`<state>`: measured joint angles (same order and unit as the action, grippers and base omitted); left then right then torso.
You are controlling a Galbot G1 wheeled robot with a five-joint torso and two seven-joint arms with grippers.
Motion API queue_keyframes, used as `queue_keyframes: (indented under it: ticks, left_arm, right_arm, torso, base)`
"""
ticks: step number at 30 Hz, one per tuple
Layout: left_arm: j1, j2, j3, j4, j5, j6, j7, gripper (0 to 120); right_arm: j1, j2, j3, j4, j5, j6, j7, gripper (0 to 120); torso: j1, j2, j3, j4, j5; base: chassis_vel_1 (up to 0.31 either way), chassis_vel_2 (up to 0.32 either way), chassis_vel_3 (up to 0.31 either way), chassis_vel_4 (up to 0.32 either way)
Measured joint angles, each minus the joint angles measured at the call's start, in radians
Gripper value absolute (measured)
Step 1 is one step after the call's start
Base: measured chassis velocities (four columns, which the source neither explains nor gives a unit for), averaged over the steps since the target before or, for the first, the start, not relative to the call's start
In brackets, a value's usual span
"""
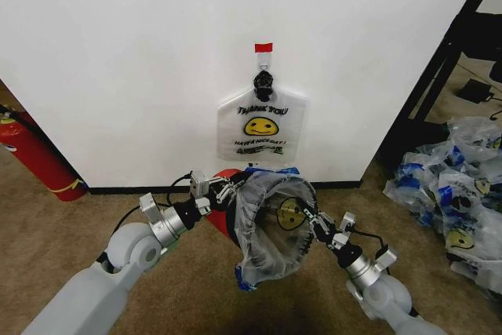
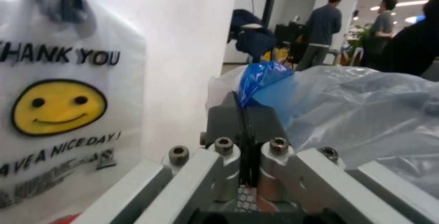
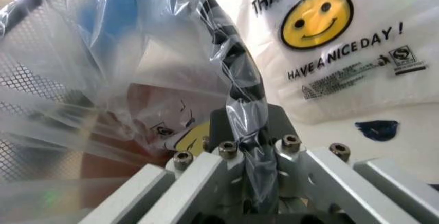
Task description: Pick up the garbage bag from the wall and place it over the trash bin.
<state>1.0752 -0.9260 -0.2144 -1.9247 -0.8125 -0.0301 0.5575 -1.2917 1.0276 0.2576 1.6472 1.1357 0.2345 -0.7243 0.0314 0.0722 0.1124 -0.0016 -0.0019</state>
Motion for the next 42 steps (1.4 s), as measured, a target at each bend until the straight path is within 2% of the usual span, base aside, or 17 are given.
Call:
queue_keyframes:
  ticks: [3,6,9,14,16,19,20,21,26,28,29,34,35,38,39,40,42]
  left_arm:
    - [0.005,-0.001,-0.007,-0.002,-0.006,-0.015,0.037,2]
    - [0.002,-0.004,-0.020,0.008,-0.017,-0.029,0.083,15]
    - [-0.003,-0.005,-0.023,0.018,-0.016,-0.033,0.084,22]
    - [-0.008,-0.011,-0.023,0.041,0.004,-0.037,0.051,45]
    - [-0.008,-0.011,-0.024,0.043,0.007,-0.037,0.049,47]
    - [-0.004,-0.012,-0.030,0.052,0.021,-0.039,0.040,60]
    - [-0.001,-0.012,-0.034,0.053,0.023,-0.040,0.039,65]
    - [-0.001,-0.012,-0.034,0.053,0.023,-0.040,0.039,65]
    - [0.020,-0.005,-0.057,0.036,0.031,-0.046,0.048,87]
    - [0.024,-0.003,-0.062,0.030,0.031,-0.047,0.053,90]
    - [0.031,0.001,-0.069,0.020,0.032,-0.048,0.067,97]
    - [0.039,0.013,-0.090,0.016,0.063,-0.053,0.112,100]
    - [0.038,0.019,-0.103,0.037,0.089,-0.067,0.112,100]
    - [0.044,0.008,-0.109,0.046,0.096,-0.088,0.025,100]
    - [0.044,0.008,-0.109,0.046,0.096,-0.088,0.025,100]
    - [0.052,-0.005,-0.111,0.041,0.102,-0.098,-0.038,100]
    - [0.088,-0.040,-0.111,0.002,0.122,-0.110,-0.232,100]
  right_arm:
    - [-0.004,0.000,0.000,0.004,0.013,0.000,0.000,0]
    - [-0.014,0.001,-0.004,0.011,0.035,-0.007,-0.001,0]
    - [-0.019,0.001,-0.005,0.011,0.038,-0.010,-0.007,0]
    - [-0.028,0.000,0.006,0.011,0.029,-0.016,-0.061,0]
    - [-0.028,-0.001,0.009,0.011,0.027,-0.017,-0.069,0]
    - [-0.030,-0.003,0.023,0.011,0.019,-0.022,-0.095,0]
    - [-0.031,-0.003,0.026,0.013,0.018,-0.022,-0.098,0]
    - [-0.031,-0.003,0.026,0.013,0.018,-0.022,-0.098,0]
    - [-0.036,-0.002,0.038,0.014,0.016,-0.021,-0.110,0]
    - [-0.036,-0.002,0.038,0.014,0.014,-0.020,-0.108,0]
    - [-0.034,0.000,0.038,0.014,0.008,-0.011,-0.093,0]
    - [-0.020,0.004,0.022,0.015,-0.005,0.027,0.007,0]
    - [-0.006,0.009,0.008,0.018,-0.011,0.056,0.101,0]
    - [0.000,0.017,-0.005,0.022,-0.013,0.078,0.199,0]
    - [0.000,0.017,-0.005,0.022,-0.013,0.078,0.199,0]
    - [0.000,0.022,-0.008,0.024,-0.012,0.085,0.231,0]
    - [-0.007,0.036,-0.020,0.040,-0.013,0.104,0.323,0]
  torso:
    - [0.000,0.000,0.000,0.0001,0.0000]
    - [0.000,0.000,0.000,0.0000,0.0001]
    - [0.000,0.000,0.000,0.0000,0.0000]
    - [0.000,0.000,0.000,0.0000,0.0000]
    - [0.000,0.000,0.000,0.0000,0.0000]
    - [0.000,0.000,0.000,0.0000,0.0000]
    - [0.000,0.000,0.000,0.0000,0.0000]
    - [0.000,0.000,0.000,0.0000,0.0000]
    - [0.000,0.000,0.000,0.0000,0.0000]
    - [0.000,0.000,0.000,0.0000,0.0000]
    - [0.000,0.000,0.000,0.0000,0.0000]
    - [0.000,0.000,0.000,0.0001,0.0002]
    - [0.000,0.000,0.000,0.0001,0.0000]
    - [0.000,0.000,0.000,-0.0001,0.0001]
    - [0.000,0.000,0.000,-0.0001,0.0001]
    - [0.000,0.000,0.000,-0.0001,0.0001]
    - [0.000,0.000,0.000,-0.0003,-0.0001]
  base:
    - [0.000,0.000,0.000,0.000]
    - [0.000,0.000,0.000,0.000]
    - [0.000,0.000,0.000,0.000]
    - [0.000,0.000,0.000,0.000]
    - [0.000,0.000,0.000,0.000]
    - [0.000,0.000,0.000,0.000]
    - [0.000,0.000,0.000,0.000]
    - [0.000,0.000,0.000,0.000]
    - [0.000,0.000,0.000,0.000]
    - [0.000,0.000,0.000,0.000]
    - [0.000,0.000,0.000,0.000]
    - [0.000,0.000,0.000,0.000]
    - [0.000,0.000,0.000,0.000]
    - [0.000,0.000,0.000,0.000]
    - [0.000,0.000,0.000,0.000]
    - [0.000,0.000,0.000,0.000]
    - [0.000,0.000,0.000,0.000]
